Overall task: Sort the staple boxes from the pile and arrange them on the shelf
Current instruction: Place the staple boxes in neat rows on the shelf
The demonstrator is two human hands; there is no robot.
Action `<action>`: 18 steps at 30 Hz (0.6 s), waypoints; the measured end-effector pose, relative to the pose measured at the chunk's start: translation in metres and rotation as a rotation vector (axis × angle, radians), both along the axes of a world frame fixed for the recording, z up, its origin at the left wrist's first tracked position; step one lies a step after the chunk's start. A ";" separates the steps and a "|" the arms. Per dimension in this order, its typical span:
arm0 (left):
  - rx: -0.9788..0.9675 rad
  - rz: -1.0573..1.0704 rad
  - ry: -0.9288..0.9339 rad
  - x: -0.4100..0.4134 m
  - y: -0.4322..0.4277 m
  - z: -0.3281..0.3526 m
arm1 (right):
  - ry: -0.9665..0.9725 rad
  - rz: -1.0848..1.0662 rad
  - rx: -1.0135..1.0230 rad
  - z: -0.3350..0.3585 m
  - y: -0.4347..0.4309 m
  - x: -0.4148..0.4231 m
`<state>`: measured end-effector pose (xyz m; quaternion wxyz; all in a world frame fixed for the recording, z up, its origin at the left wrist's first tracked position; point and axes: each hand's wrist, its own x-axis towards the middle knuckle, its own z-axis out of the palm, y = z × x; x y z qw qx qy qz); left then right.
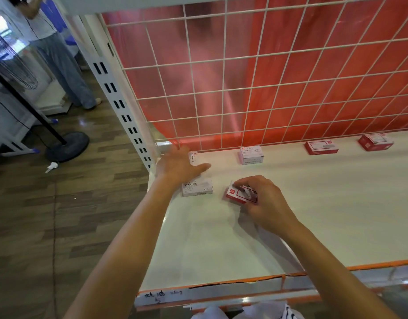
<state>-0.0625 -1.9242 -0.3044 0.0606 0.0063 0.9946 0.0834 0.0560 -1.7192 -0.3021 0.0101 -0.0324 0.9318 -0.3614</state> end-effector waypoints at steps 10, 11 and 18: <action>0.450 0.036 -0.089 0.002 -0.006 0.005 | -0.008 0.000 -0.012 0.000 -0.001 0.001; 0.550 0.045 -0.118 0.004 -0.007 0.007 | -0.008 0.001 -0.011 0.001 -0.001 0.001; 0.920 0.010 -0.235 0.014 -0.009 0.017 | -0.020 0.021 0.011 0.007 -0.004 -0.001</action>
